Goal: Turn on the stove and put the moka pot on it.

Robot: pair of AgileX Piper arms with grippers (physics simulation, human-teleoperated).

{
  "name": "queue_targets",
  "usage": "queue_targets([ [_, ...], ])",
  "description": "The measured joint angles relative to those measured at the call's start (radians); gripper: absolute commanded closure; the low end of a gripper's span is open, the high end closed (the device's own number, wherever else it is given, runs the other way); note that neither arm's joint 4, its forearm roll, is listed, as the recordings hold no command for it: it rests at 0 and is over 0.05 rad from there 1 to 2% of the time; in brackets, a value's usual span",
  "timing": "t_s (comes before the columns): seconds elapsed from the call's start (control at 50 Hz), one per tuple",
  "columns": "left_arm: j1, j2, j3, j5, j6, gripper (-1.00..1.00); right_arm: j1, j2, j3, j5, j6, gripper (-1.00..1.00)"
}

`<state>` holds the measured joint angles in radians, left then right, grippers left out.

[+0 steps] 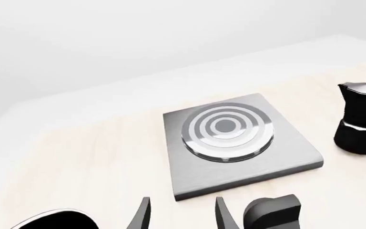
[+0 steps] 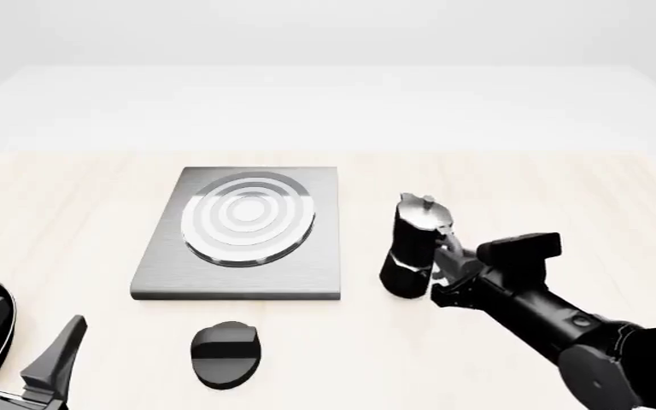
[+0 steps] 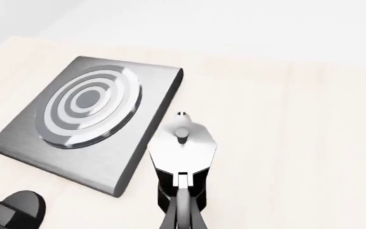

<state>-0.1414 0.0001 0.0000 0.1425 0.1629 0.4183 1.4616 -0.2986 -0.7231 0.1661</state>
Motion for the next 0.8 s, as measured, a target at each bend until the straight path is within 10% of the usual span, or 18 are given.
queue_targets([
  [0.46, 0.003, 0.0, 0.0, 0.007, -0.011, -1.0, 0.044, -0.151, -0.174, 0.254, -0.199, 1.0],
  [0.8, 0.004, 0.0, 0.0, 0.014, -0.012, -1.0, 0.118, -0.055, -0.449, 0.353, -0.244, 1.0],
])
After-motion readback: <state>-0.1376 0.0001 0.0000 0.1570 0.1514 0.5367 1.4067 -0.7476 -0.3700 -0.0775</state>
